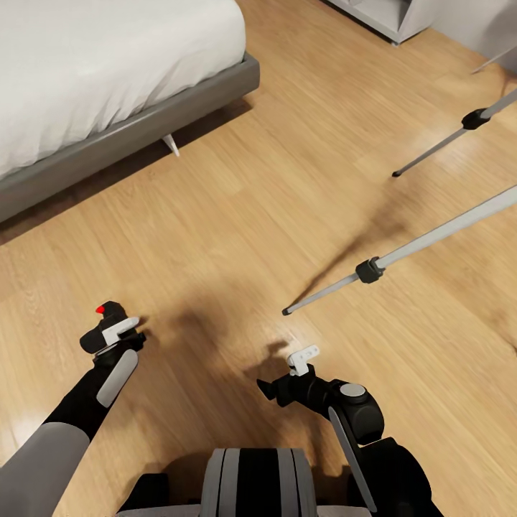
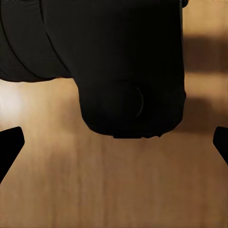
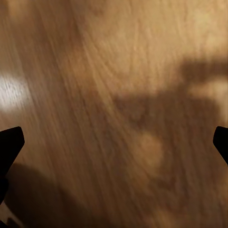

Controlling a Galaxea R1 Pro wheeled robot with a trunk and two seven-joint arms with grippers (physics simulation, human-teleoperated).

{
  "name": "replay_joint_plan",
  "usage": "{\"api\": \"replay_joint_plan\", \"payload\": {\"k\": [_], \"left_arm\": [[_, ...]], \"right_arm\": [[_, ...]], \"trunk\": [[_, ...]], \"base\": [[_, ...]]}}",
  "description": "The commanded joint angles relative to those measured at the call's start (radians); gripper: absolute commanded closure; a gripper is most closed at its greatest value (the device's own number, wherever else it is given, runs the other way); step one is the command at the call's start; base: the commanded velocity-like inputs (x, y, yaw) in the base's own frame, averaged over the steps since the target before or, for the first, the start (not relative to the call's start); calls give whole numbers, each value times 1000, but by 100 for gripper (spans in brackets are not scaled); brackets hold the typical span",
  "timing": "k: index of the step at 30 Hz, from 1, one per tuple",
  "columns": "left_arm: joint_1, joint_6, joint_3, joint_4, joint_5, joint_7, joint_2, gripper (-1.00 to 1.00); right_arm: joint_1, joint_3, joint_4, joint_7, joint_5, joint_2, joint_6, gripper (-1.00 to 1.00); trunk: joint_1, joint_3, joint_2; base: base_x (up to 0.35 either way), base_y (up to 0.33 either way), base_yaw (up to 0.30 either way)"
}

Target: Attach the digital camera to the camera tripod in the bedroom.

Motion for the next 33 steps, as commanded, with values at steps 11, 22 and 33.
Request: {"api": "replay_joint_plan", "payload": {"k": [11, 22, 33], "left_arm": [[1, -2, -5, -1, 5, 8, -1, -100], [2, -6, -7, -1, 4, 9, -1, -100], [7, -7, -2, -1, 3, 9, 2, -100]], "right_arm": [[0, 0, -2, 6, 8, 0, 4, -100], [0, 1, -2, 6, 8, 0, 3, -100], [0, 2, -2, 6, 8, 0, 3, -100]], "trunk": [[0, -1, 0], [0, -1, 0], [0, -1, 0]], "base": [[0, 0, 0], [12, 0, 0], [74, 0, 0]]}}
